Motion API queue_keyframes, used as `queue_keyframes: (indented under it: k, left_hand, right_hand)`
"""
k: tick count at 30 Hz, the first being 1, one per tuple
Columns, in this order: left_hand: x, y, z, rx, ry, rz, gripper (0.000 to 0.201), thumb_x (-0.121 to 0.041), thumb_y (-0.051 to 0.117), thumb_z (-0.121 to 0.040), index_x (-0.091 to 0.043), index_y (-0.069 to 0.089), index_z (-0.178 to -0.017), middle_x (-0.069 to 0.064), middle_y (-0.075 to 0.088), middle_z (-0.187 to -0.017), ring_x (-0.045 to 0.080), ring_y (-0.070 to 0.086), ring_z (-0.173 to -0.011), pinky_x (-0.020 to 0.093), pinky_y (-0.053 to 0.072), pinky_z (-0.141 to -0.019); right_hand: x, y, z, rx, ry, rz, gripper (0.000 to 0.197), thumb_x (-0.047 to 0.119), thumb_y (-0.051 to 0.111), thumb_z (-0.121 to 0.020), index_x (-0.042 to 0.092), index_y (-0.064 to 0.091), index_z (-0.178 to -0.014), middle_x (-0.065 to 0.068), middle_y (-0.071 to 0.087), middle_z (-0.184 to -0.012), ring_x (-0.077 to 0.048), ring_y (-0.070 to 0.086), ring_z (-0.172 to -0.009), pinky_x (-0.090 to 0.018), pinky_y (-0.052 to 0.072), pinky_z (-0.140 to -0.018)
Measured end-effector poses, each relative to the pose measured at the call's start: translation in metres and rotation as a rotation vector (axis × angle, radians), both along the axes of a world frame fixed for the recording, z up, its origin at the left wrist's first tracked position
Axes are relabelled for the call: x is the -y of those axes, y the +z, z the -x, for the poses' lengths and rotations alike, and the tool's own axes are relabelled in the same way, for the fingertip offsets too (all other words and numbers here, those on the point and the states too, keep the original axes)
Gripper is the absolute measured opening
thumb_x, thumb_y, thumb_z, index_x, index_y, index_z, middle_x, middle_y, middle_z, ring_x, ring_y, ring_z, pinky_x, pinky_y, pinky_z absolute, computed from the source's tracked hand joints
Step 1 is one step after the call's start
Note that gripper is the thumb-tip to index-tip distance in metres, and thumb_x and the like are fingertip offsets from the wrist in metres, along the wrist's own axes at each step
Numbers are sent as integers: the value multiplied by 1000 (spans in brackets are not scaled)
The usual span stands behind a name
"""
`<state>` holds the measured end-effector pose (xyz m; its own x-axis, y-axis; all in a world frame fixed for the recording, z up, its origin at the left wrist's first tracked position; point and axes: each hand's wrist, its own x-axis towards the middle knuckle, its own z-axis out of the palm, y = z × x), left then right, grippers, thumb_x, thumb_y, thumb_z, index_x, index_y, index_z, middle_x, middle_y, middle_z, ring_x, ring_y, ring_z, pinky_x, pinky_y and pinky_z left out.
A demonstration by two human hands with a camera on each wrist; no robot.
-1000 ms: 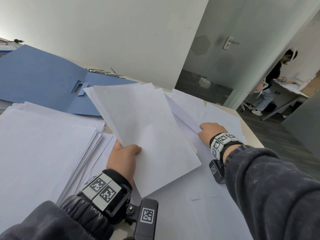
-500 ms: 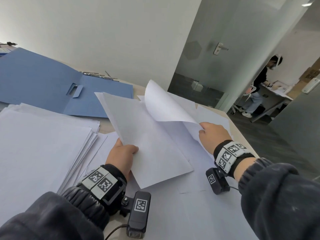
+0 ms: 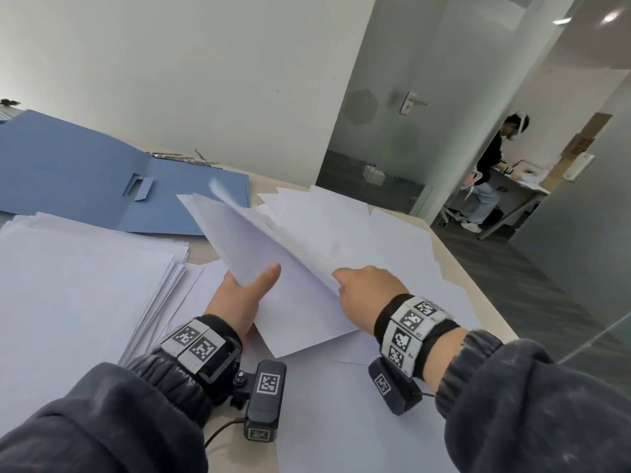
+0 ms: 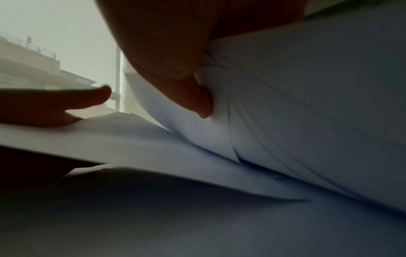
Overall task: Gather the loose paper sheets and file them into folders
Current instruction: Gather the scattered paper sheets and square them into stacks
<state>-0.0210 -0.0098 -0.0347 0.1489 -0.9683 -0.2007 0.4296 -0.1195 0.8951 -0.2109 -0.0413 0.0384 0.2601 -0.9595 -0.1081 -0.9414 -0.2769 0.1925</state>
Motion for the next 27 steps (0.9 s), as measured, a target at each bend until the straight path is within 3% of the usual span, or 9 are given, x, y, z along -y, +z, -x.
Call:
queue_keyframes:
  k: [3,7,11,13,15,17,22,25,27]
  left_hand:
    - [-3,1,-2,53,-44,50,67,-45,86,-69,-24,57,-126,0,74,-111,26,72,-100,50,55,-91]
    - [1,-1,-1,77,12,-8,40,-27,78,-80,-16,60,-114,8,74,-98,30,71,-91,46,56,-84]
    - [6,-1,-4,172,82,-156,40,-20,62,-64,-5,56,-101,12,61,-82,35,62,-82,42,51,-74]
    - [6,0,-4,172,105,-167,35,-18,59,-63,-10,54,-97,12,60,-83,37,63,-86,49,55,-82]
    - [3,5,-4,113,125,-177,29,-15,56,-61,-13,51,-89,13,57,-81,37,62,-84,51,52,-85]
    - [2,10,-4,77,143,-185,27,-13,53,-58,-13,48,-84,13,53,-77,33,57,-78,43,46,-76]
    - [4,11,-6,132,138,-222,33,-15,49,-48,-10,44,-80,14,48,-84,28,49,-78,38,35,-73]
    - [6,12,-8,167,126,-253,21,-7,61,-72,-9,42,-78,14,47,-79,28,47,-70,30,34,-67]
    - [10,7,-11,202,131,-265,22,4,53,-87,-8,39,-75,10,41,-71,24,39,-60,27,27,-56]
  right_hand:
    - [-6,-7,-14,-76,70,-34,11,13,41,-96,16,48,-103,-6,46,-74,-33,52,-75,-33,40,-65]
    - [-12,-15,-24,-92,216,-125,29,33,46,-99,20,52,-124,-13,66,-109,-37,61,-96,-37,46,-73]
    - [-12,-13,-9,19,266,-201,64,54,59,-91,44,34,-148,6,56,-140,-22,54,-124,-38,46,-100]
    - [-11,-11,3,71,249,-260,80,57,66,-85,50,22,-152,16,49,-145,-14,52,-127,-32,43,-101]
    - [-6,-16,16,72,236,-283,82,53,67,-86,50,20,-153,17,45,-147,-12,49,-129,-32,42,-104]
    - [0,-22,30,45,228,-281,72,41,63,-92,45,26,-154,15,42,-153,-13,43,-136,-33,37,-111]
    - [10,-26,54,76,213,-265,51,21,49,-101,39,43,-149,15,43,-155,-9,38,-143,-23,26,-117]
    - [12,-23,64,170,179,-276,50,18,49,-100,47,51,-141,20,52,-146,-3,45,-135,-20,31,-112]
    - [11,-18,66,278,152,-298,50,17,51,-98,58,60,-125,31,62,-127,6,55,-118,-17,42,-102]
